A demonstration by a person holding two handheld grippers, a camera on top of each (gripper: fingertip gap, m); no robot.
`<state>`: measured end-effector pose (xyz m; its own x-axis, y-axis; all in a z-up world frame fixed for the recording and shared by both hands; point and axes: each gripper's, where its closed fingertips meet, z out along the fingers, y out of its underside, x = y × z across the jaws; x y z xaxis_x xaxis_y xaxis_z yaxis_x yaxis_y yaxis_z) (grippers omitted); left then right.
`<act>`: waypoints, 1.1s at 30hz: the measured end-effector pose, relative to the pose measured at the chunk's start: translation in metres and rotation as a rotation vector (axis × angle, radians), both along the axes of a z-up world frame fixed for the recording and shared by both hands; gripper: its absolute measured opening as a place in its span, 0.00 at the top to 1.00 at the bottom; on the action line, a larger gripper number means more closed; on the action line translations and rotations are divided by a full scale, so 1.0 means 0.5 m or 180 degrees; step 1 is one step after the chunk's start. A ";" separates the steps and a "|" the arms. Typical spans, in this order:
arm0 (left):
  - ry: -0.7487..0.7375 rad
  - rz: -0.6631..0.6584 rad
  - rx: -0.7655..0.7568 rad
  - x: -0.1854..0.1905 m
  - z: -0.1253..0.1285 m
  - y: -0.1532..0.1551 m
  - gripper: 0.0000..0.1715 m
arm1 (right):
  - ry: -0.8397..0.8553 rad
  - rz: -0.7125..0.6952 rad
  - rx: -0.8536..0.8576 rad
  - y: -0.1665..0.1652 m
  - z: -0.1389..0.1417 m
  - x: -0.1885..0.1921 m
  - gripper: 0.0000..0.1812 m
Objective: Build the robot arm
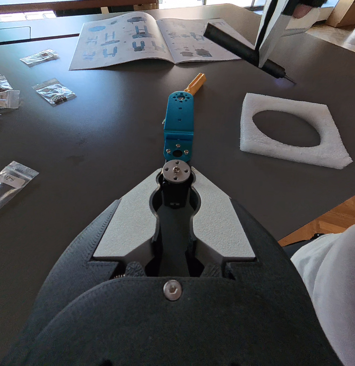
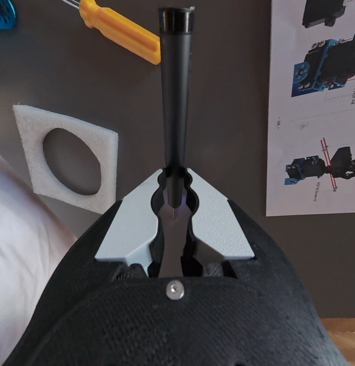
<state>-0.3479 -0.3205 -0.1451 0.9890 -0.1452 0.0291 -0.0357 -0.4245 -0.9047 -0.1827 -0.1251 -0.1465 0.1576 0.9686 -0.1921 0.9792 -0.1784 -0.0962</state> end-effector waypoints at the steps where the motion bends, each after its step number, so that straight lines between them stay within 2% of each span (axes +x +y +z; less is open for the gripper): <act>1: 0.0004 0.0006 0.0002 0.000 0.000 0.000 0.87 | -0.0037 0.0027 0.0015 0.002 -0.004 -0.001 0.91; 7: -0.0024 -0.0009 -0.0008 0.000 0.000 0.003 0.87 | -0.0449 0.0183 0.0110 0.014 -0.032 0.005 0.91; 17: -0.0111 0.0023 -0.0052 -0.007 -0.001 0.015 0.87 | -0.0456 0.0307 0.0246 0.013 -0.042 0.015 0.90; 19: -0.0137 0.0059 -0.0064 -0.009 -0.001 0.015 0.87 | -0.0494 0.0416 0.0214 0.008 -0.040 0.016 0.88; 24: -0.0123 0.0061 -0.0094 -0.007 -0.002 0.015 0.86 | -0.0293 0.0486 0.0176 0.010 -0.031 -0.056 0.83; 27: -0.0228 0.0065 -0.0075 -0.003 0.001 0.016 0.81 | -0.0516 0.0637 0.0379 0.017 -0.043 -0.063 0.85; 28: -0.0258 0.0070 -0.0060 -0.002 0.002 0.016 0.81 | -0.0527 0.0693 0.0498 0.023 -0.044 -0.067 0.90; 30: -0.0291 0.0071 -0.0010 -0.002 0.005 0.015 0.78 | -0.0556 0.0741 0.0522 0.022 -0.044 -0.064 0.90; 33: -0.0297 0.0166 0.0046 -0.010 0.007 0.013 0.80 | -0.0505 0.0689 0.0459 0.023 -0.044 -0.063 0.90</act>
